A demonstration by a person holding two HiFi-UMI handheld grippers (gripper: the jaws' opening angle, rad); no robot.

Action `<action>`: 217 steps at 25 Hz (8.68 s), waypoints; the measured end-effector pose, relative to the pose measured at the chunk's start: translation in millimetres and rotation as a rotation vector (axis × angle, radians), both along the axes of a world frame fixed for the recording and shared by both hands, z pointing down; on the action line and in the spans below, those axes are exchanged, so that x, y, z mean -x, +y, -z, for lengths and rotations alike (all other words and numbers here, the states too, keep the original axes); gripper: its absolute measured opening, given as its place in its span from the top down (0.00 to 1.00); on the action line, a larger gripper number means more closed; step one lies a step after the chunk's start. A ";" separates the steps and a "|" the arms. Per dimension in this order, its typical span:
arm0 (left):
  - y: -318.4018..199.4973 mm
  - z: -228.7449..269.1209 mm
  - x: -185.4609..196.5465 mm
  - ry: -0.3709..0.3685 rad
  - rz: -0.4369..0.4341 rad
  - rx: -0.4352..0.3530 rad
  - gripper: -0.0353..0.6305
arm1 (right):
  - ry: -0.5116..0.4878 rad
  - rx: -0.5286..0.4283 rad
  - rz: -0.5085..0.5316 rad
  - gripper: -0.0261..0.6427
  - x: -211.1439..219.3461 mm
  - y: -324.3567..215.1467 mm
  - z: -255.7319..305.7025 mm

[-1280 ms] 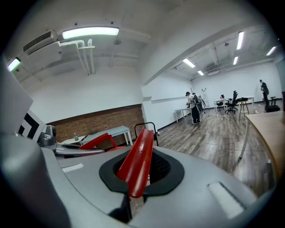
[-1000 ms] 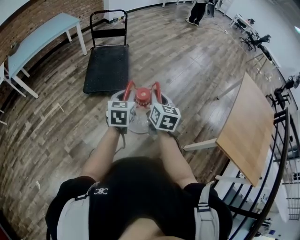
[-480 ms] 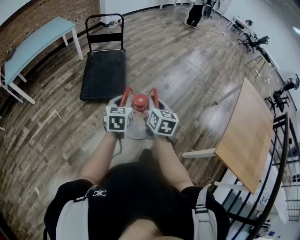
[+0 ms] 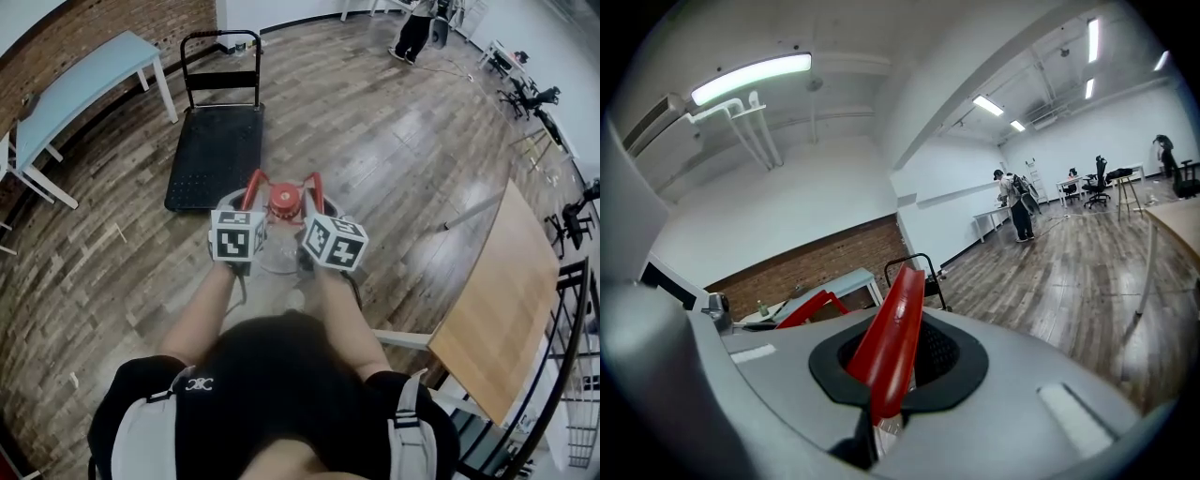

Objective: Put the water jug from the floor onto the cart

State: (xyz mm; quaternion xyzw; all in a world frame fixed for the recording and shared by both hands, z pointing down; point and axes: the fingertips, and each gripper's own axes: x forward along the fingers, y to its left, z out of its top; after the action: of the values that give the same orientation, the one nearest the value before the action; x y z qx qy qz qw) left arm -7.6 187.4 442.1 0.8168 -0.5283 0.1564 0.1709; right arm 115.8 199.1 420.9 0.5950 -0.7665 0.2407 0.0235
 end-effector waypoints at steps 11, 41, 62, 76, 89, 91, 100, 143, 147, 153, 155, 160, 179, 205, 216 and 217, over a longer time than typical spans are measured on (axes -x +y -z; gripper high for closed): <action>-107.1 16.7 -51.6 -0.015 0.066 -0.009 0.92 | 0.004 -0.005 0.085 0.90 -51.8 -111.1 8.3; -318.3 -32.9 -124.2 -0.042 0.109 0.032 0.91 | 0.002 0.084 0.185 0.90 -118.7 -328.0 -46.1; -480.1 -28.5 -40.7 -0.014 0.237 -0.001 0.91 | 0.077 0.043 0.326 0.90 -31.1 -511.3 -42.3; -543.0 -61.9 32.0 0.010 0.427 0.070 0.90 | 0.113 0.093 0.602 0.91 50.3 -601.0 -78.3; -597.4 -123.8 92.3 0.025 0.659 0.205 0.91 | 0.166 0.294 0.893 0.91 115.0 -676.8 -150.8; -607.5 -133.3 98.2 0.018 0.682 0.227 0.91 | 0.177 0.324 0.925 0.91 121.0 -689.5 -162.3; -638.0 -183.7 138.8 0.001 0.772 0.309 0.91 | 0.300 0.409 1.030 0.90 162.1 -731.2 -224.0; -602.6 -383.3 134.8 0.218 0.917 0.603 0.87 | 0.586 0.408 1.146 0.94 197.3 -740.0 -398.4; -603.3 -383.6 131.7 0.221 0.911 0.612 0.88 | 0.594 0.409 1.093 0.94 195.6 -741.5 -399.2; -602.2 -373.0 135.7 0.176 0.920 0.621 0.76 | 0.642 0.367 1.036 0.83 190.3 -748.9 -393.1; -603.6 -368.2 135.7 0.173 0.921 0.613 0.75 | 0.646 0.361 1.026 0.82 186.8 -750.5 -388.2; -600.0 -348.3 140.5 0.140 0.944 0.583 0.74 | 0.641 0.344 1.005 0.79 180.1 -747.7 -372.5; -567.0 -220.0 142.2 0.029 1.009 0.384 0.95 | 0.456 0.160 0.966 0.94 184.9 -702.2 -241.8; -515.0 -47.8 189.2 -0.081 1.044 0.077 0.95 | 0.101 -0.089 0.930 0.94 226.6 -654.5 -50.1; -525.6 -22.5 185.8 -0.090 1.008 0.026 0.95 | 0.050 -0.169 0.941 0.94 214.1 -649.8 -29.3; -525.8 -21.8 185.0 -0.087 1.003 0.027 0.95 | 0.051 -0.168 0.940 0.94 212.2 -650.4 -29.6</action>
State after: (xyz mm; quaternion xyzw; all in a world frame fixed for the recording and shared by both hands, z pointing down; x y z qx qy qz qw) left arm -192.6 -338.4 463.9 0.4528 -0.8604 0.0958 0.2135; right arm -96.4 -451.3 450.5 0.1896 -0.9685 0.1266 0.1006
